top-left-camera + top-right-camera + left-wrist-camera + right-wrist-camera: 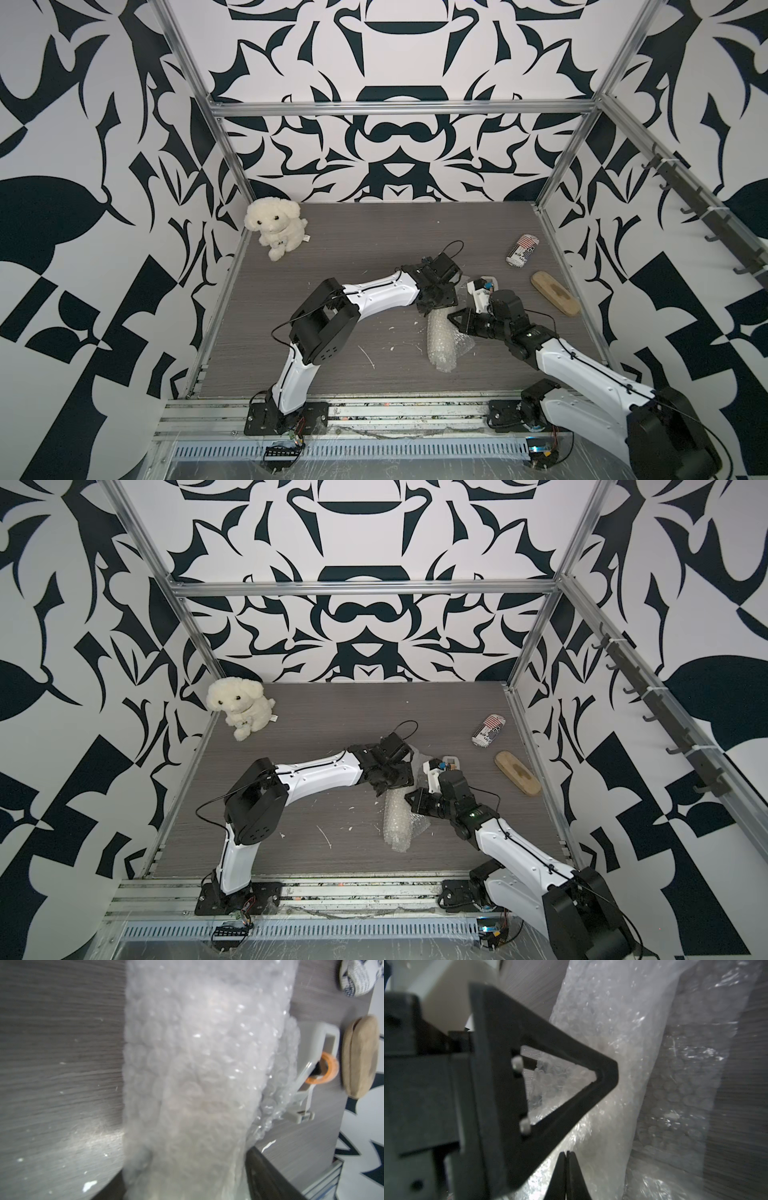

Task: Wrap vases in bubble wrap
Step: Wrap the vase in bubble wrap.

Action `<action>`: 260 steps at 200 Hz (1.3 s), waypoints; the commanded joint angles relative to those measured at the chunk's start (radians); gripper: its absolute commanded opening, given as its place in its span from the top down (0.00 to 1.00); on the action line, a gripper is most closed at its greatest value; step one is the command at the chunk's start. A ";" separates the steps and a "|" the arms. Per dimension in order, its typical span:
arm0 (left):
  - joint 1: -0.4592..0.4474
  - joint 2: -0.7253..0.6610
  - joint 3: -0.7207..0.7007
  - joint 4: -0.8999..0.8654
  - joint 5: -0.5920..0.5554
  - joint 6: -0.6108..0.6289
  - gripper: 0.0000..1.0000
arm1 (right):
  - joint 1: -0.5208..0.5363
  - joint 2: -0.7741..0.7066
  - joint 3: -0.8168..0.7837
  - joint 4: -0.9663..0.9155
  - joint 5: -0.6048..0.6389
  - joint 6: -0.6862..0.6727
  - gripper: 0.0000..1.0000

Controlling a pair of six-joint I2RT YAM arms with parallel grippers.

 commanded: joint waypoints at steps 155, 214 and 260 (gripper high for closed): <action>-0.003 0.007 -0.016 -0.034 -0.007 0.007 0.58 | 0.010 -0.035 0.023 -0.040 0.035 -0.029 0.86; -0.004 0.010 -0.034 -0.032 -0.015 0.028 0.60 | -0.019 -0.135 0.219 -0.422 0.288 -0.178 0.67; -0.003 0.024 -0.032 -0.040 -0.016 0.073 0.61 | -0.289 -0.013 0.316 -0.545 0.211 -0.244 0.60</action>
